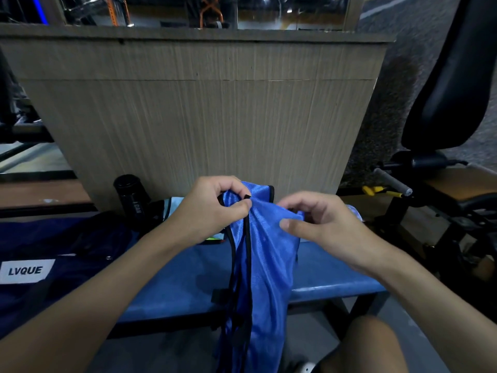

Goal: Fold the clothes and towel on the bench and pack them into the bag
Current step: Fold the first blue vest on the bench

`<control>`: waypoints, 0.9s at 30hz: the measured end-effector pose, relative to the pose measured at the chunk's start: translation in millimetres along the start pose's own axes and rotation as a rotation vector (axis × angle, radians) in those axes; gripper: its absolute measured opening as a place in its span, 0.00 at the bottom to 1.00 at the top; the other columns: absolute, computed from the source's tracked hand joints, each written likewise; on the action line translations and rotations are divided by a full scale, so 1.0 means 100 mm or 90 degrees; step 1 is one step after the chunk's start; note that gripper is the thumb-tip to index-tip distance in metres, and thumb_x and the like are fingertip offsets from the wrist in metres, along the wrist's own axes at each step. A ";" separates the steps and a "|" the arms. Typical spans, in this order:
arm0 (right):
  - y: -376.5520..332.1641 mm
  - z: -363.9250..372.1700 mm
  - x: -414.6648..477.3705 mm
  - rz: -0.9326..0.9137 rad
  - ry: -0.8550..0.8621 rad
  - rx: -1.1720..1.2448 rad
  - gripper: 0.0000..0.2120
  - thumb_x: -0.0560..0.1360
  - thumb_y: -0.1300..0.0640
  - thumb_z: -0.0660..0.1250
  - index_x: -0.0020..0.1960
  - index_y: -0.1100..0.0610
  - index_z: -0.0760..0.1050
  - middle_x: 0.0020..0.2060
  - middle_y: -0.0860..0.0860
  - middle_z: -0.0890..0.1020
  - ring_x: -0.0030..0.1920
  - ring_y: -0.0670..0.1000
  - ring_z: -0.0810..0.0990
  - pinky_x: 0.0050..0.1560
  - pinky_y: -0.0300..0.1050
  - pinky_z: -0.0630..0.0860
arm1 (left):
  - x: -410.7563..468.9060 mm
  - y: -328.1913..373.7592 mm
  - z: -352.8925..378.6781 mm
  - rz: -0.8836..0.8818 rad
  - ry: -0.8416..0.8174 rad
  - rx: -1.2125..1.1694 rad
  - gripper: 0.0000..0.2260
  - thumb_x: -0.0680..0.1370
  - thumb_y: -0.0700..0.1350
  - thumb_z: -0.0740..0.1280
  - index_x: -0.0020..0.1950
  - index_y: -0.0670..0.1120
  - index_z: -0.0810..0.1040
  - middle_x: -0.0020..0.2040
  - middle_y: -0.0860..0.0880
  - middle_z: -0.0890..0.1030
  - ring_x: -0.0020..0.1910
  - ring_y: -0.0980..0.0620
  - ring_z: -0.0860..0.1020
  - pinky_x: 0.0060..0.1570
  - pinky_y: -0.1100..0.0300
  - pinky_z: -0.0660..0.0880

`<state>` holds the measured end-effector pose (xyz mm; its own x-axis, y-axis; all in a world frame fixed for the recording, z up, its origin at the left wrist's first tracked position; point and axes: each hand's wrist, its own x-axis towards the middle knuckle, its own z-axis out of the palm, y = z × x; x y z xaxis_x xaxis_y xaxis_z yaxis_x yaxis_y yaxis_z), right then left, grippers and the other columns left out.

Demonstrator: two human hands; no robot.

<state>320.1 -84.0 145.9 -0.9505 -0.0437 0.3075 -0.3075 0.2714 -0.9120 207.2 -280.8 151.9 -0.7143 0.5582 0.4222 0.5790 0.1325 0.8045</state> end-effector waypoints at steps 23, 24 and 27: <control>0.05 -0.08 0.03 -0.036 0.041 -0.058 0.05 0.75 0.64 0.70 0.41 0.57 0.78 0.34 0.52 0.83 0.37 0.45 0.77 0.40 0.42 0.75 | -0.01 0.03 -0.09 -0.012 -0.092 -0.058 0.10 0.71 0.54 0.65 0.40 0.51 0.83 0.40 0.57 0.82 0.41 0.54 0.76 0.45 0.61 0.70; 0.05 -0.05 0.03 -0.027 0.036 -0.063 0.05 0.75 0.63 0.70 0.41 0.55 0.81 0.37 0.54 0.83 0.39 0.46 0.78 0.43 0.48 0.75 | -0.01 0.05 -0.08 -0.001 -0.103 -0.061 0.13 0.71 0.55 0.65 0.41 0.48 0.83 0.40 0.57 0.81 0.41 0.57 0.76 0.45 0.65 0.70; 0.05 0.05 0.04 -0.024 0.050 -0.067 0.02 0.74 0.56 0.71 0.43 0.52 0.81 0.35 0.52 0.81 0.36 0.48 0.74 0.39 0.50 0.72 | -0.04 0.11 -0.04 0.027 -0.143 -0.088 0.18 0.71 0.55 0.68 0.46 0.40 0.83 0.41 0.56 0.80 0.41 0.58 0.76 0.44 0.67 0.71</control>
<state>314.4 -87.9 140.9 -0.9308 0.0186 0.3650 -0.3328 0.3700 -0.8674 214.6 -285.1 160.4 -0.5764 0.7309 0.3655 0.5367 0.0012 0.8438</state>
